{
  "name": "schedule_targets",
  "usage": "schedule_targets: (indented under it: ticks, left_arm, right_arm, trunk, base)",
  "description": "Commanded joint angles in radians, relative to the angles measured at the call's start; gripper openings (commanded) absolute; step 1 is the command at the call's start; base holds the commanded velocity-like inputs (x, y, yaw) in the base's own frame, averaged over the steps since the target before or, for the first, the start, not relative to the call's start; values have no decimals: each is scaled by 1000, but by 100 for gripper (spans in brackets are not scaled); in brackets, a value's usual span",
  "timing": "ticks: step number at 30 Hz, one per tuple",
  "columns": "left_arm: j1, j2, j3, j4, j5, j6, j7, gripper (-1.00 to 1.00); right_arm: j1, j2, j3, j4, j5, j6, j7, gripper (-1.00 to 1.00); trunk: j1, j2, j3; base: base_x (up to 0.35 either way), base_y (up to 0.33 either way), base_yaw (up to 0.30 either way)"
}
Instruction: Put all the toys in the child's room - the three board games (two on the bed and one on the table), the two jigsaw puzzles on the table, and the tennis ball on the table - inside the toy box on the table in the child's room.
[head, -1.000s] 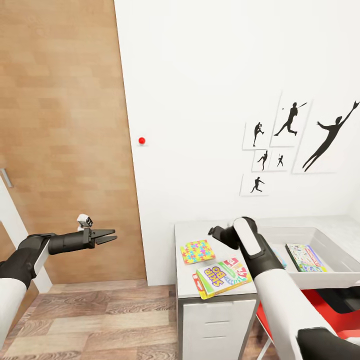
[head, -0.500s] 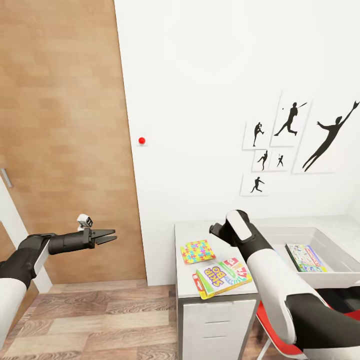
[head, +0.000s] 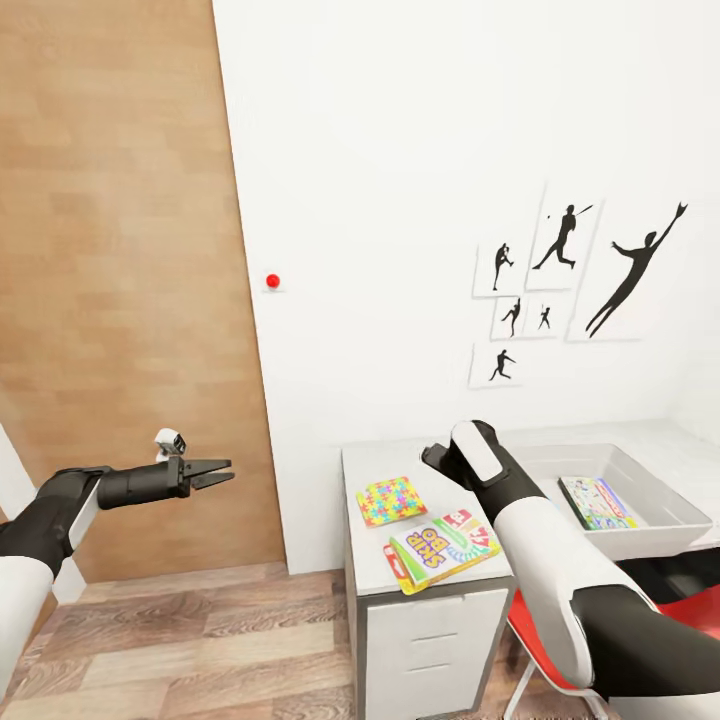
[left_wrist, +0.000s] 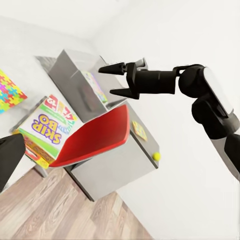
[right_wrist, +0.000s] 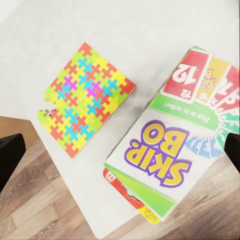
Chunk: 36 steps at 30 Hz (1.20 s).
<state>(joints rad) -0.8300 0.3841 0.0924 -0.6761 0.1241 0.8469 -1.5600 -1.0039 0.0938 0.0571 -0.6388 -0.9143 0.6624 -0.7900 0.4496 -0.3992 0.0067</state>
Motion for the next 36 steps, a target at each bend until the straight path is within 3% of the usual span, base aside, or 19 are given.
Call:
schedule_targets:
  ticks: [1,15,28,36]
  left_arm:
    - [0,1,0,0,0,11,-4,100]
    - [0,1,0,0,0,11,-3,100]
    - [0,1,1,1,0,11,-3,100]
    - [0,2,2,1,0,11,-4,100]
  right_arm:
    - [-1,-1,5,0,-8,-1,-8,100]
    - [1,-10,9,1,-8,-13,-8,100]
    - [1,-10,28,2,-8,-14,-9,100]
    - [1,-13,30,5,-8,-14,-9,100]
  trunk:
    - [0,-1,-1]
    - [0,-1,-2]
    - [0,-1,-12]
    - [0,-1,-21]
  base:
    - [0,37,-194]
    - [0,12,-52]
    - [43,206,-109]
    - [118,56,-139]
